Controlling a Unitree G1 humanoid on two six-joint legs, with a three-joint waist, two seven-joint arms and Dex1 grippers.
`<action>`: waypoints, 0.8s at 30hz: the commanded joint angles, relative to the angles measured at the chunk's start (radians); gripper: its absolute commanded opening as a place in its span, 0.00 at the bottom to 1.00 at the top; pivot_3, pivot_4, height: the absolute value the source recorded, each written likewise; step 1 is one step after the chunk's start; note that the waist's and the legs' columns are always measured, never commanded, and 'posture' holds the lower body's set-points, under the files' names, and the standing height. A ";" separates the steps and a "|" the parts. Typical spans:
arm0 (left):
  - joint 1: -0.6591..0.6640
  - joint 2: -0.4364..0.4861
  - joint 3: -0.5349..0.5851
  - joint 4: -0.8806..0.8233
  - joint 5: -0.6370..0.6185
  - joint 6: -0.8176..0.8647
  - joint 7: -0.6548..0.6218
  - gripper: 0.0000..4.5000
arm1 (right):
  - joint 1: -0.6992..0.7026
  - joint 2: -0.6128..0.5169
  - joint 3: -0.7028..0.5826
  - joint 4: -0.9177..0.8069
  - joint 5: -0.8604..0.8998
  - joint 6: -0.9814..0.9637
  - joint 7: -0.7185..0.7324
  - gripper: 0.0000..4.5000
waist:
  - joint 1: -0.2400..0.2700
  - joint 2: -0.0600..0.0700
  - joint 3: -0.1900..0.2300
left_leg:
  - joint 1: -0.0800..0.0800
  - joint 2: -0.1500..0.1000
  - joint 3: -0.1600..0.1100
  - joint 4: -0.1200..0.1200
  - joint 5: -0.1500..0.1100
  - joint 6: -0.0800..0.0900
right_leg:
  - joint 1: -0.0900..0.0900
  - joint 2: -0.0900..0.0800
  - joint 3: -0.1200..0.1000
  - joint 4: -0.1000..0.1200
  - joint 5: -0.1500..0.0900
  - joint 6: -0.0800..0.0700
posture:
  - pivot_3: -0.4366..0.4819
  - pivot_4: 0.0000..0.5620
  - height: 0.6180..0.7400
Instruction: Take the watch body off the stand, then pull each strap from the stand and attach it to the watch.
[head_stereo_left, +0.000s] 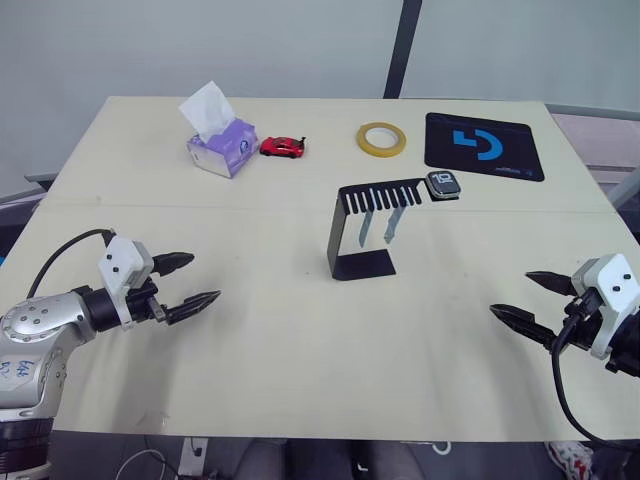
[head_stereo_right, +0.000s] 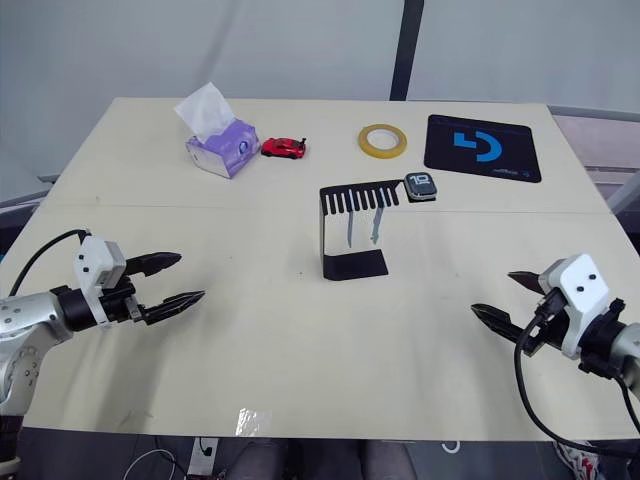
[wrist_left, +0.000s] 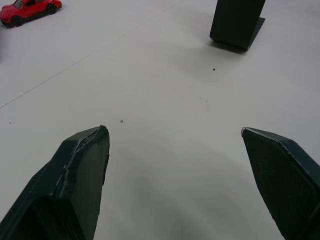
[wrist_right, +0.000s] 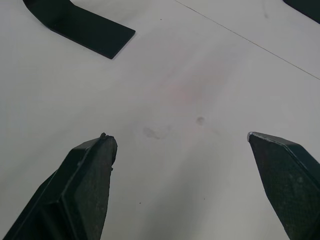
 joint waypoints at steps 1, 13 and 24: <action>-0.001 0.002 0.009 -0.009 -0.016 0.004 -0.010 1.00 | -0.005 -0.009 -0.041 -0.026 0.009 -0.005 -0.004 0.99 | 0.000 0.000 0.000 | 0.000 0.000 0.000 0.000 0.000 0.000 | 0.000 0.000 0.000 0.000 0.000 0.000 | 0.48 0.27 0.98; -0.018 -0.017 0.004 -0.021 -0.026 0.036 0.011 1.00 | -0.032 -0.007 -0.025 -0.040 0.002 0.005 -0.040 0.99 | 0.000 0.000 0.000 | 0.000 0.000 0.000 0.000 0.000 0.000 | 0.000 0.000 0.000 0.000 0.000 0.000 | 0.48 0.27 0.98; -0.151 -0.019 -0.058 -0.225 -0.255 0.240 -0.039 1.00 | -0.091 0.161 -0.015 -0.425 0.181 0.267 -0.388 0.99 | 0.000 -0.001 -0.001 | -0.001 0.001 -0.002 0.003 0.000 -0.001 | 0.000 0.000 -0.001 0.006 0.000 0.000 | 0.48 0.27 0.98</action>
